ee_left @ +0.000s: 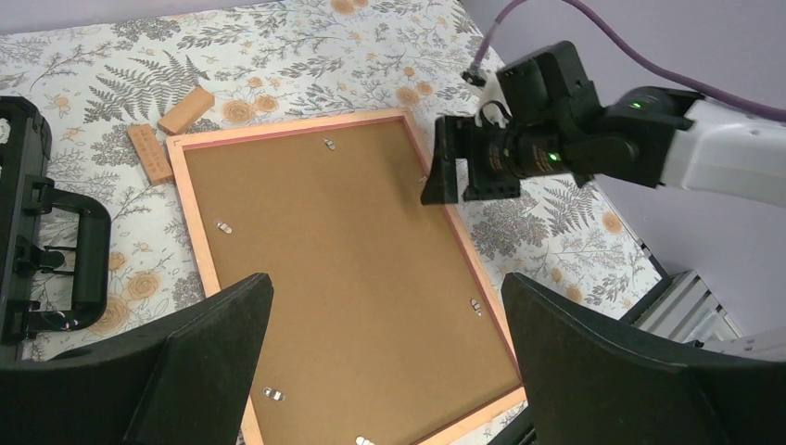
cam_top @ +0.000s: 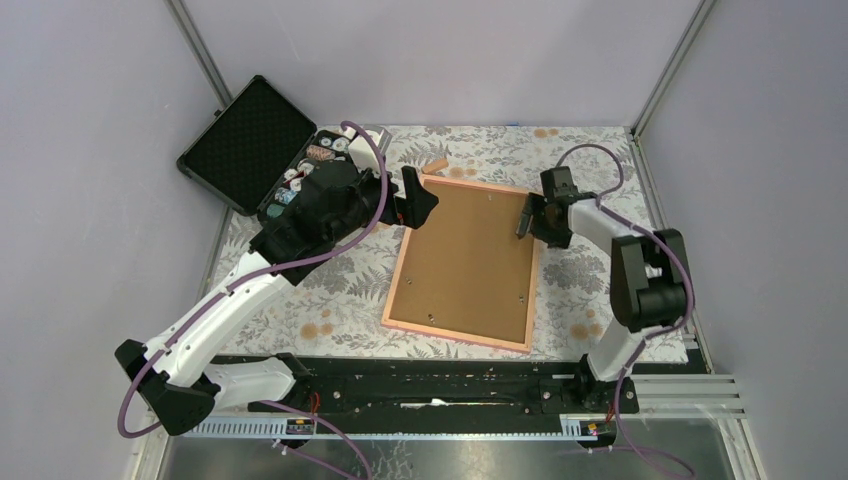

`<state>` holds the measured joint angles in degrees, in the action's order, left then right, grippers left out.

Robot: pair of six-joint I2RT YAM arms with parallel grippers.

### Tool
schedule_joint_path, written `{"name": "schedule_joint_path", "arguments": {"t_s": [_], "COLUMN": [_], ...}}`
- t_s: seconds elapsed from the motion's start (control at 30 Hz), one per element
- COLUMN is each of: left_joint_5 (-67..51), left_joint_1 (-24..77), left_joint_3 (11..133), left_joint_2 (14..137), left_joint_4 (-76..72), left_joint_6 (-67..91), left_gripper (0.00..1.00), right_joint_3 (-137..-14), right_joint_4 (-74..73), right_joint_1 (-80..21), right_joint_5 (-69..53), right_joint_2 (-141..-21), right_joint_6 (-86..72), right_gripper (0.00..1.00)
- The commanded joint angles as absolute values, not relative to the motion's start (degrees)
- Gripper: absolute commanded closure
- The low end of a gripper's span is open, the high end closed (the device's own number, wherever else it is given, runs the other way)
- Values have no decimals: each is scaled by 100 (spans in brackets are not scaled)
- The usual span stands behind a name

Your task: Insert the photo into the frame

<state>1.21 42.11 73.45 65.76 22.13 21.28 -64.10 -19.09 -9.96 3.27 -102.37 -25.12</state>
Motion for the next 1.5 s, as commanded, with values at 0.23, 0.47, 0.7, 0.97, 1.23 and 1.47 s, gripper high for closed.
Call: {"name": "schedule_joint_path", "arguments": {"t_s": [0.23, 0.47, 0.7, 0.97, 1.23, 1.47], "left_joint_5": [27, 26, 121, 54, 70, 70], "left_joint_1": [4244, 4278, 4305, 4309, 4315, 4314], "left_joint_3": [7347, 7338, 7334, 7338, 7339, 7338], "left_joint_2": [6455, 6522, 6537, 6554, 6618, 6620], "left_joint_4": [1872, 1876, 1874, 1879, 1877, 1875], "left_joint_6": [2193, 2188, 2140, 2162, 2156, 2153], "left_gripper": [1, 1, 1, 1, 1, 1], "right_joint_3": [-4949, -4545, -4345, -4192, -4234, -4228], "right_joint_4": [-3231, -3353, -3208, -3110, -2887, -2825], "right_joint_1": [-2554, -2751, -2750, -2750, -2751, -2751], "right_joint_5": [742, 792, 626, 1039, 1134, 1243], "right_joint_2": [-8409, -7848, -7917, -7912, -8050, -8187], "right_joint_6": [-2725, -3386, -3512, -3737, -3809, -3861], "right_gripper": [20, 29, 33, 35, 42, 47]}}
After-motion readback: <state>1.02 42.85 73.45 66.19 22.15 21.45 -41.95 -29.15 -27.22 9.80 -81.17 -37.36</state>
